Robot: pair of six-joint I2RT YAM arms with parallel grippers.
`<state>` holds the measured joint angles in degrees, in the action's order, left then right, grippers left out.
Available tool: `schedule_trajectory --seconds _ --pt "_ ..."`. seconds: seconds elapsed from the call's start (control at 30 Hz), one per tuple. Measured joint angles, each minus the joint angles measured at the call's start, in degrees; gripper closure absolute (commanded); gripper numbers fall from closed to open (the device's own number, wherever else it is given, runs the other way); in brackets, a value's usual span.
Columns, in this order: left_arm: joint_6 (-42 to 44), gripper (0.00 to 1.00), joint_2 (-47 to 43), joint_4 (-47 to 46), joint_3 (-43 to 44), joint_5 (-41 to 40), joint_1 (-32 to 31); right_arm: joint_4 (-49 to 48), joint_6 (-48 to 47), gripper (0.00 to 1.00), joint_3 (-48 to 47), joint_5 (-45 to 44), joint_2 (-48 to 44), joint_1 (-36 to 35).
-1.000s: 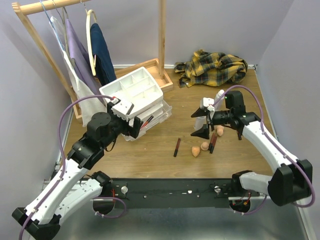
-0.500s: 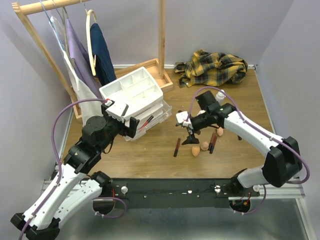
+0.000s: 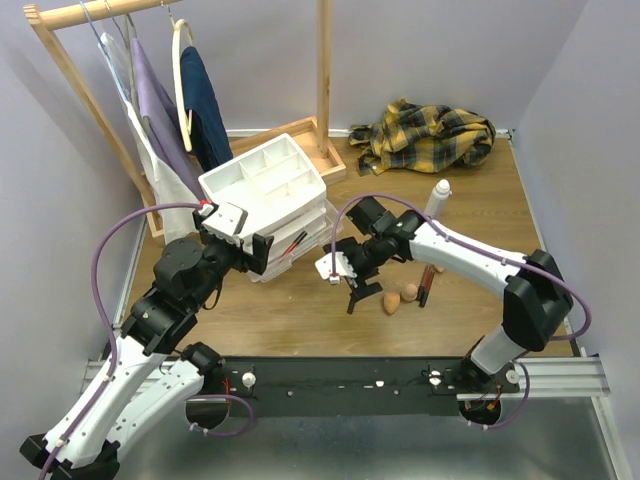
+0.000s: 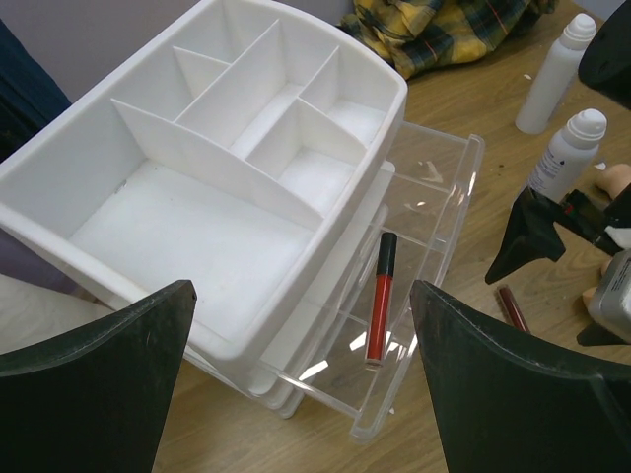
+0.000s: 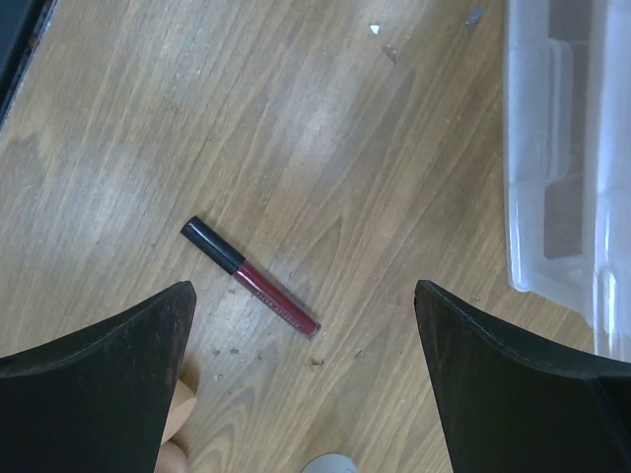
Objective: Organize the makeup
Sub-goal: Pick up the lipstick at the center of the board.
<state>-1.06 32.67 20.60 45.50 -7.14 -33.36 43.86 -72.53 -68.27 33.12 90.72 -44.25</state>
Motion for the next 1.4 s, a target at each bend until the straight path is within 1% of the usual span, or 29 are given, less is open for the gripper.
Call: schedule_trajectory --seconds 0.13,0.27,0.4,0.53,0.63,0.67,0.73,0.83,1.13,1.33,1.4 --pt "0.0 0.01 0.0 0.0 0.0 -0.1 0.0 0.6 -0.8 0.01 -1.3 -3.6 2.7 -3.0" --pt "0.0 0.01 -0.1 0.0 0.0 -0.3 0.0 1.0 -1.1 0.11 -2.6 -7.9 5.5 -6.6" --pt "0.0 0.01 -0.7 -0.1 -0.2 -0.8 0.0 1.9 -1.5 0.16 -3.8 -11.4 7.8 -9.0" --pt "0.0 0.01 -1.4 -0.1 -0.3 -1.1 0.0 3.0 -2.5 0.22 -3.8 -13.6 8.3 -10.1" --pt "0.0 0.01 -1.7 -0.2 -0.3 -1.2 0.0 3.3 -3.0 0.3 -3.6 -15.1 8.3 -10.1" --pt "0.0 0.01 -1.7 -0.2 -0.3 -1.2 0.0 3.4 -3.1 0.36 -3.3 -15.9 8.3 -10.1" --pt "0.0 0.01 -1.7 -0.3 -0.3 -1.2 0.0 3.5 -3.4 0.41 -2.6 -17.4 8.4 -10.1" --pt "0.0 0.01 -1.7 -0.3 -0.3 -1.2 0.0 3.7 -3.3 0.43 -2.2 -19.2 9.6 -10.1" --pt "0.0 0.01 -1.7 -0.4 -0.4 -1.2 0.0 2.4 -3.2 0.6 0.6 -21.8 12.8 -10.1" --pt "0.0 0.01 -1.7 -0.4 -0.5 -1.2 0.0 2.1 -3.0 0.78 1.2 -21.9 13.3 -10.1" --pt "0.0 0.01 -1.7 -0.4 -0.6 -1.2 0.0 2.1 -2.9 0.86 1.2 -21.9 13.4 -10.1"
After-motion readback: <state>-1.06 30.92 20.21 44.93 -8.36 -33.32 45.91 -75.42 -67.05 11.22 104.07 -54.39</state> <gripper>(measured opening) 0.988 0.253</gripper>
